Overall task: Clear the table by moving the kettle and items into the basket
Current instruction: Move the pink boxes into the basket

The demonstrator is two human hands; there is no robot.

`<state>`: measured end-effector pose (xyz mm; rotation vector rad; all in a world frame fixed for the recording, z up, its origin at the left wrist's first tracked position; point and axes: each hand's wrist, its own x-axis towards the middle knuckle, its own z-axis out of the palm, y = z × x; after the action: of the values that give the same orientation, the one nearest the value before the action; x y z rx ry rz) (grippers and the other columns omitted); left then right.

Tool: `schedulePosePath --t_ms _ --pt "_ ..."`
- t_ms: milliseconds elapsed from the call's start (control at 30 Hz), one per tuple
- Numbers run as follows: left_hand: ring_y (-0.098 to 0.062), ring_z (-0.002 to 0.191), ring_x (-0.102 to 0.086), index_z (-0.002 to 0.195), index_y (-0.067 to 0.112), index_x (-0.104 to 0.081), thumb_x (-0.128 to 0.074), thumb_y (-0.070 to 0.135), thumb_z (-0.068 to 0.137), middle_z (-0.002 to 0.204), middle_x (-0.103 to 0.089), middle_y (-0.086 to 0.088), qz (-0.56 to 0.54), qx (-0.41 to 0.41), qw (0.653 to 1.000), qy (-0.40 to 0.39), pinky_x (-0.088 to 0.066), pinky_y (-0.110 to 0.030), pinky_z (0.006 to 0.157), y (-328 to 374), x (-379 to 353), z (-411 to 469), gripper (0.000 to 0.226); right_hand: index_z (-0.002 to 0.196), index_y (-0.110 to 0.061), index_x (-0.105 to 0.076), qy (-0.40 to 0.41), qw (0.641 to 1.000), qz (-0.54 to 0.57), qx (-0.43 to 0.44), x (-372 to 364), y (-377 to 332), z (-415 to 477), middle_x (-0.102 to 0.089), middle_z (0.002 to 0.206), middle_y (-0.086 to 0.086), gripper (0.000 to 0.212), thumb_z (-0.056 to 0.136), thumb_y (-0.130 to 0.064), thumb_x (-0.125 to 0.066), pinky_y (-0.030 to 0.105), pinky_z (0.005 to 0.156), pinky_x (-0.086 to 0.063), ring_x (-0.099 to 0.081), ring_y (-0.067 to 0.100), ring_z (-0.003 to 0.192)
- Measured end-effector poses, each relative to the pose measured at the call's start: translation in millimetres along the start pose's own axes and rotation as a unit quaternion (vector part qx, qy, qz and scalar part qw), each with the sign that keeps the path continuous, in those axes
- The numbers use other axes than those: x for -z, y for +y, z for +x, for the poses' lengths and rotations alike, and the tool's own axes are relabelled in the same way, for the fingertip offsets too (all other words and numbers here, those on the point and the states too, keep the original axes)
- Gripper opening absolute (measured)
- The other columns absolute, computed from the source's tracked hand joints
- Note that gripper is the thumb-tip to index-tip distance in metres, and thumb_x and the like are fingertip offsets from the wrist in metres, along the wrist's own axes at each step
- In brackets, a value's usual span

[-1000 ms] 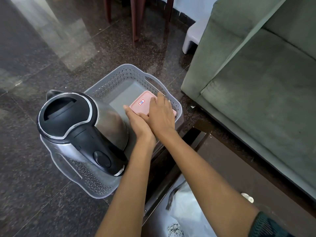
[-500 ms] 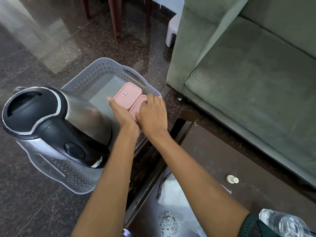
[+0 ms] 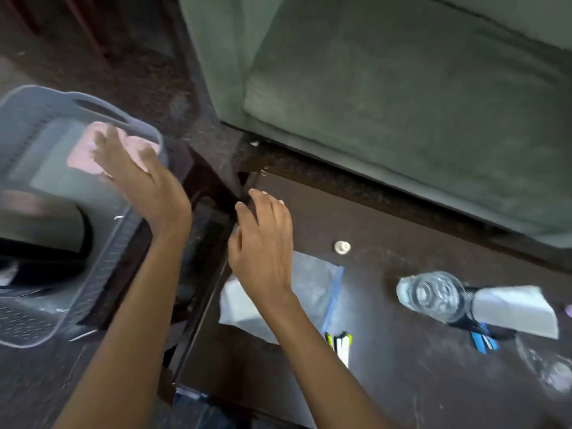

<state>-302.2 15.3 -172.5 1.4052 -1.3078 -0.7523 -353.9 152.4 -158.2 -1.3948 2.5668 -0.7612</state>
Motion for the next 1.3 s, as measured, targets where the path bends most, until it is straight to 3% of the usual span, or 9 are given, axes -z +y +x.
schedulePosePath --t_ms 133,200,400,533,700,833,967,1067,1300 --pt "-0.033 0.141 -0.027 0.127 0.010 -0.054 -0.044 0.014 0.090 0.142 -0.046 -0.011 0.077 -0.138 0.970 -0.187 -0.005 -0.050 0.116 39.0 -27.9 -107.0 0.039 0.113 -0.007 -0.062 0.013 0.998 -0.042 -0.053 39.7 68.6 -23.7 -0.058 0.127 0.014 0.051 0.072 -0.015 -0.033 0.048 0.107 -0.036 -0.050 0.031 0.123" --pt "-0.030 0.134 -0.039 0.117 0.009 -0.060 -0.045 0.007 0.087 0.132 -0.056 -0.009 0.071 -0.200 0.938 -0.275 -0.019 -0.059 0.113 55.3 -39.0 -169.4 0.034 0.117 -0.007 -0.059 0.022 0.995 -0.061 -0.077 63.0 108.3 -41.9 -0.056 0.131 0.013 0.050 0.074 -0.015 -0.036 0.047 0.109 -0.032 -0.047 0.031 0.127" --pt "-0.019 0.115 -0.055 0.106 0.011 -0.066 -0.045 0.005 0.083 0.115 -0.066 -0.002 0.008 -0.199 0.869 -0.454 -0.039 -0.041 0.104 93.7 -50.6 -332.8 0.031 0.115 -0.003 -0.061 0.123 0.979 -0.060 -0.154 142.2 219.5 -129.0 -0.059 0.128 0.013 0.035 0.085 -0.014 -0.048 0.041 0.108 -0.027 -0.048 0.029 0.123" --pt "-0.011 0.104 -0.057 0.102 0.014 -0.067 -0.047 0.004 0.083 0.108 -0.066 0.005 -0.006 -0.177 0.837 -0.518 -0.040 -0.020 0.098 106.4 -44.6 -408.6 0.029 0.097 -0.001 -0.068 0.180 0.965 -0.088 -0.170 181.2 277.1 -198.3 -0.067 0.108 0.015 0.029 0.075 -0.007 -0.049 0.039 0.093 -0.041 -0.054 0.029 0.103" --pt "-0.014 0.094 -0.063 0.095 0.017 -0.068 -0.043 0.013 0.083 0.099 -0.068 0.005 0.007 -0.177 0.773 -0.609 -0.049 -0.029 0.085 103.0 -43.9 -466.6 0.028 0.083 -0.006 -0.067 0.166 0.942 -0.119 -0.265 202.2 340.4 -271.8 -0.069 0.094 0.013 0.025 0.070 -0.011 -0.046 0.043 0.077 -0.046 -0.061 0.038 0.086" --pt "-0.012 0.091 -0.065 0.094 0.020 -0.068 -0.038 0.021 0.081 0.095 -0.069 0.008 0.032 -0.161 0.726 -0.667 -0.054 -0.036 0.077 98.9 -49.3 -487.0 0.033 0.105 -0.007 -0.064 0.100 0.877 -0.185 -0.431 200.3 384.8 -318.8 -0.060 0.122 0.018 0.040 0.065 -0.010 -0.056 0.054 0.092 -0.043 -0.050 0.045 0.111" --pt "-0.009 0.088 -0.065 0.094 0.022 -0.067 -0.040 0.018 0.084 0.092 -0.066 0.015 0.055 -0.164 0.689 -0.703 -0.055 -0.036 0.074 98.8 -54.0 -497.4 0.029 0.136 -0.018 -0.043 0.013 0.774 -0.159 -0.613 192.4 414.6 -340.4 -0.023 0.154 0.011 0.063 0.076 -0.018 -0.063 0.065 0.104 -0.021 -0.019 0.047 0.136" --pt "-0.008 0.088 -0.065 0.095 0.020 -0.068 -0.042 0.014 0.084 0.093 -0.068 0.013 0.065 -0.167 0.672 -0.719 -0.055 -0.036 0.077 99.3 -55.8 -500.6 0.029 0.141 -0.022 -0.031 -0.002 0.732 -0.128 -0.669 185.7 430.0 -347.7 -0.014 0.155 0.013 0.063 0.083 -0.023 -0.056 0.063 0.099 -0.029 -0.023 0.045 0.133" --pt "-0.002 0.088 -0.062 0.097 0.020 -0.067 -0.042 0.011 0.081 0.095 -0.069 0.013 0.054 -0.107 0.679 -0.725 -0.053 -0.035 0.083 102.7 -46.6 -487.8 0.031 0.129 -0.014 -0.043 0.082 0.764 -0.133 -0.626 195.5 407.6 -315.3 -0.043 0.125 0.019 0.060 0.073 -0.020 -0.063 0.050 0.082 -0.039 -0.044 0.041 0.105"
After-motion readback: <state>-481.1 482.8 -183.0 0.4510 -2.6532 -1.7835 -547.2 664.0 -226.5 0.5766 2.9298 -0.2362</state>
